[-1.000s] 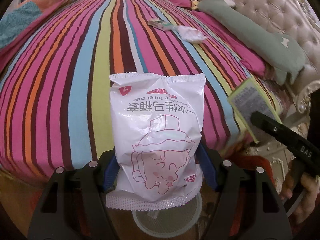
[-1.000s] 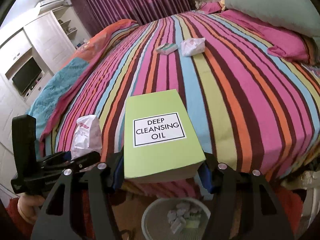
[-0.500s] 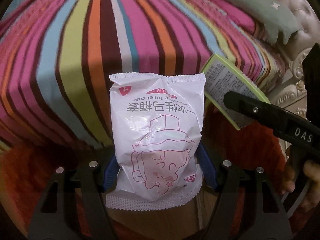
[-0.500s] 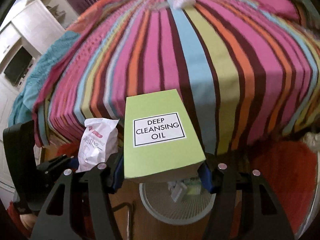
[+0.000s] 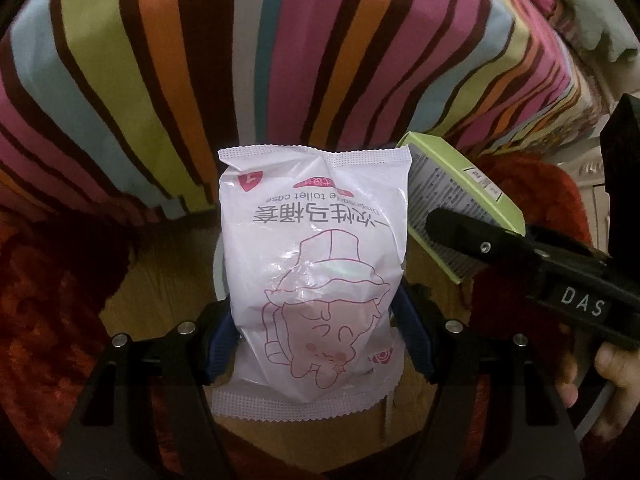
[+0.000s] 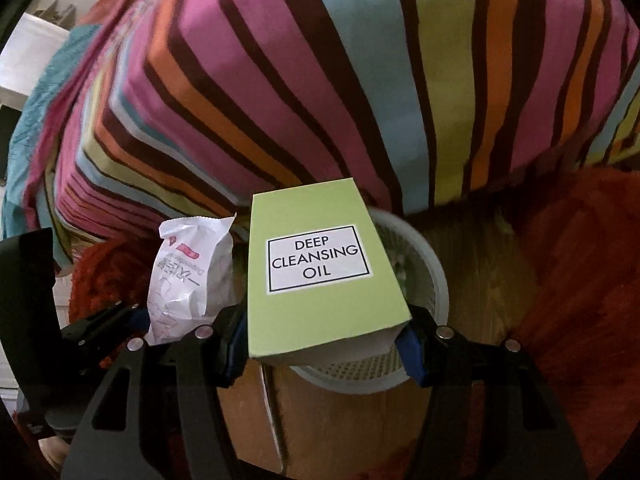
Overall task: Collect trash
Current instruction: 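Carry packet and green box over the wastebasket and open both tools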
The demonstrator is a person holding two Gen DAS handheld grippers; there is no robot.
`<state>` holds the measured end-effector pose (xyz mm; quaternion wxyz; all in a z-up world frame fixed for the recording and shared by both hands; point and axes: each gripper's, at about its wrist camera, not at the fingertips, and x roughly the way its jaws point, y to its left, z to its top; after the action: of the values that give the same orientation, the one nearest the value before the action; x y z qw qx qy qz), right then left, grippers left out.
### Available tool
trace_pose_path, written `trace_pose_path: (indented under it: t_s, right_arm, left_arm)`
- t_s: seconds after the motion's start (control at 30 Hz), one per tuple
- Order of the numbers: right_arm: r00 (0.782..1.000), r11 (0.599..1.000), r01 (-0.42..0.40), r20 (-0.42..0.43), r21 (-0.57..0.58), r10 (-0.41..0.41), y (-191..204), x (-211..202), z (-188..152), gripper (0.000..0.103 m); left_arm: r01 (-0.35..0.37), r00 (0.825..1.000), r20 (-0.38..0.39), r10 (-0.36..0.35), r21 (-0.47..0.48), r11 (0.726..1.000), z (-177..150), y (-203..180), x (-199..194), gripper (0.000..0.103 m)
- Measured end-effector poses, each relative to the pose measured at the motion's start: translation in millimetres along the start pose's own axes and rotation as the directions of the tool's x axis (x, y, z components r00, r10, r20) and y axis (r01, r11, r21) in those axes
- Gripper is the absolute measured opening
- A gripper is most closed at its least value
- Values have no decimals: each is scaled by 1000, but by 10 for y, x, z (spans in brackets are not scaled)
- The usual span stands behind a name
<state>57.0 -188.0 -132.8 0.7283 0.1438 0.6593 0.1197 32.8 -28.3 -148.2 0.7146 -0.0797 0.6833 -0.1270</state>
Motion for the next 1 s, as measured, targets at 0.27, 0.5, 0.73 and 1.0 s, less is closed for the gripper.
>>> trace_pose_path:
  t_s: [0.27,0.5,0.73,1.0]
  right_arm:
    - [989,995,-13,-144,100,27,-177,308,4,58]
    - [974,981,-17,-219,192,60,-296,562,-13,58]
    - [955,962,-2,-284,272,82,-382,845,-18,58]
    - [941,950,39,-332,309,69,-469,1082,-1,59]
  left_arm:
    - [14,994,-111,-20,-51,999,47,73,304,68]
    - [-1,982,-186,-17,-93,996,109,100,586,68]
    - [-21,962,-273,-11,-114,993,98,173,900,68]
    - [-42,935,-355,-1,-113,993,61,183,1142,69]
